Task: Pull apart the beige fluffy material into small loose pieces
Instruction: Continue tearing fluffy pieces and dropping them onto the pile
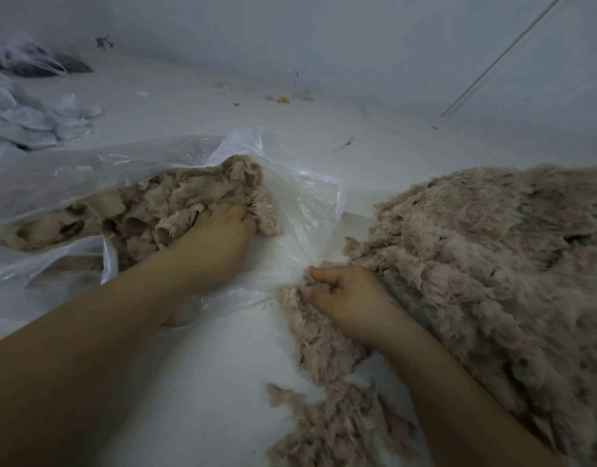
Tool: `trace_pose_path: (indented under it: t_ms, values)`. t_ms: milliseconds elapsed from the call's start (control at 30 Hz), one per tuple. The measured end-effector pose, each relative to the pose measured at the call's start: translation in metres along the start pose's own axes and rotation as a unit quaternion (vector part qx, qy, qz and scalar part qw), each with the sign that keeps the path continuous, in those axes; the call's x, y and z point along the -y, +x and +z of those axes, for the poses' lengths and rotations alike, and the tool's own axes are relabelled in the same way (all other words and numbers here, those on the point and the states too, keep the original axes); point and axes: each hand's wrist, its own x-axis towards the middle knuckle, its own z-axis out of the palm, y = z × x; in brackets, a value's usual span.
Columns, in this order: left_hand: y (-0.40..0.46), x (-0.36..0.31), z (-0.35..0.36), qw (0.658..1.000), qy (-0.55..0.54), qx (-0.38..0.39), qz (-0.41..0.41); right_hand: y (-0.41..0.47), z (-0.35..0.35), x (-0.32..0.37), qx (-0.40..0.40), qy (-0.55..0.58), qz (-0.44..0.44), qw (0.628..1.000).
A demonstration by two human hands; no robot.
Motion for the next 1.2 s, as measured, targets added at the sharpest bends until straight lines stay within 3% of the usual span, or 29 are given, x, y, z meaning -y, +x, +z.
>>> trace_pose_path:
  t_ms: [233,400,433,500,567,633,700,767,833,900,1000,1100,1200]
  values:
    - [-0.012,-0.023,-0.012,0.999,0.029,-0.009,0.029,-0.001,-0.006,0.001,0.028,0.056,0.025,0.998]
    - [-0.023,-0.051,-0.028,0.993,-0.013,-0.109,0.042,-0.001,-0.004,0.001,-0.009,0.063,0.037,0.997]
    - [-0.024,-0.059,-0.031,0.993,-0.044,-0.101,0.035,-0.001,-0.004,0.002,-0.022,0.079,0.046,0.996]
    - [-0.026,-0.072,-0.037,0.989,-0.151,-0.007,-0.007,-0.002,-0.004,0.003,-0.052,0.111,0.060,0.991]
    - [-0.027,-0.081,-0.041,0.971,-0.223,0.081,-0.043,-0.004,-0.005,0.004,-0.074,0.141,0.064,0.985]
    - [-0.028,-0.085,-0.041,0.956,-0.267,0.110,-0.058,-0.007,-0.006,0.006,-0.085,0.169,0.058,0.980]
    - [-0.030,-0.085,-0.042,0.926,-0.350,0.114,-0.081,-0.010,-0.008,0.010,-0.089,0.183,0.042,0.978]
    - [-0.030,-0.084,-0.046,0.868,-0.469,0.109,-0.122,-0.012,-0.009,0.014,-0.082,0.187,0.022,0.979]
    - [-0.028,-0.084,-0.050,0.833,-0.524,0.088,-0.155,-0.013,-0.009,0.016,-0.076,0.192,0.018,0.978]
    - [-0.024,-0.086,-0.050,0.843,-0.504,0.083,-0.167,-0.013,-0.008,0.017,-0.081,0.182,0.028,0.980]
    - [-0.026,-0.095,-0.046,0.876,-0.432,0.149,-0.155,-0.013,-0.009,0.016,-0.089,0.177,0.030,0.980]
    - [-0.030,-0.101,-0.039,0.833,-0.504,0.174,-0.145,-0.013,-0.009,0.017,-0.096,0.191,0.019,0.977]
    - [-0.032,-0.097,-0.035,0.786,-0.590,0.100,-0.156,-0.014,-0.008,0.017,-0.085,0.204,-0.004,0.975]
